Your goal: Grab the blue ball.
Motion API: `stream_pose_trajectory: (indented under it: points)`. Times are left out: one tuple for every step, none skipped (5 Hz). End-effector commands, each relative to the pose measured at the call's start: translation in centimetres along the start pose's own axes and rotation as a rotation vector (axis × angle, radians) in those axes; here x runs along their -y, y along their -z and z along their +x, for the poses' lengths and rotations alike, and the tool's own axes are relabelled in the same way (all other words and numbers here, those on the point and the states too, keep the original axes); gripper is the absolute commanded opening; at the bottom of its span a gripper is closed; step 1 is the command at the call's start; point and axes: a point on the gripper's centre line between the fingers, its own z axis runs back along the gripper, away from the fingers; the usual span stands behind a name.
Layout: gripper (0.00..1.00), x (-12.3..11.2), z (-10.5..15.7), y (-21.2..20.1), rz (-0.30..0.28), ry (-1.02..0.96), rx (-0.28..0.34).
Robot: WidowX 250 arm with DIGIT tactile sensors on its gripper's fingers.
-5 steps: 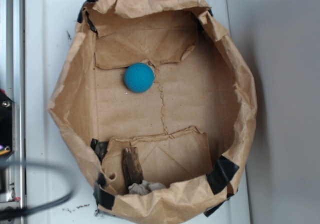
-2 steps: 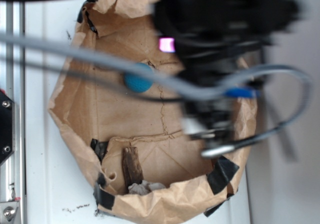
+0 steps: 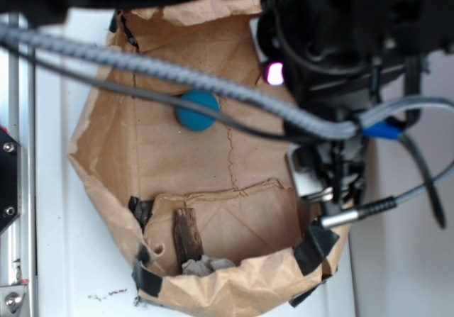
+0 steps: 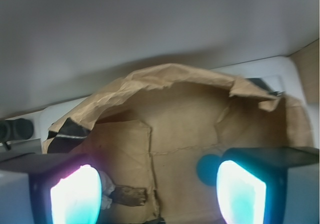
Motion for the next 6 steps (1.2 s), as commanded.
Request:
stream_pose_trajectory:
  points:
    - [1.00, -1.9, 0.1, -0.7, 0.009, -0.077, 0.073]
    - [1.00, -1.9, 0.1, -0.7, 0.009, -0.077, 0.073]
    - [1.00, -1.9, 0.1, -0.7, 0.009, -0.077, 0.073]
    - [1.00, -5.3, 0.2, 1.3, 0.012, -0.161, 0.072]
    - [1.00, -6.3, -0.2, 3.2, 0.028, -0.186, 0.069]
    - [1.00, -6.0, -1.4, 5.2, 0.053, -0.142, 0.057]
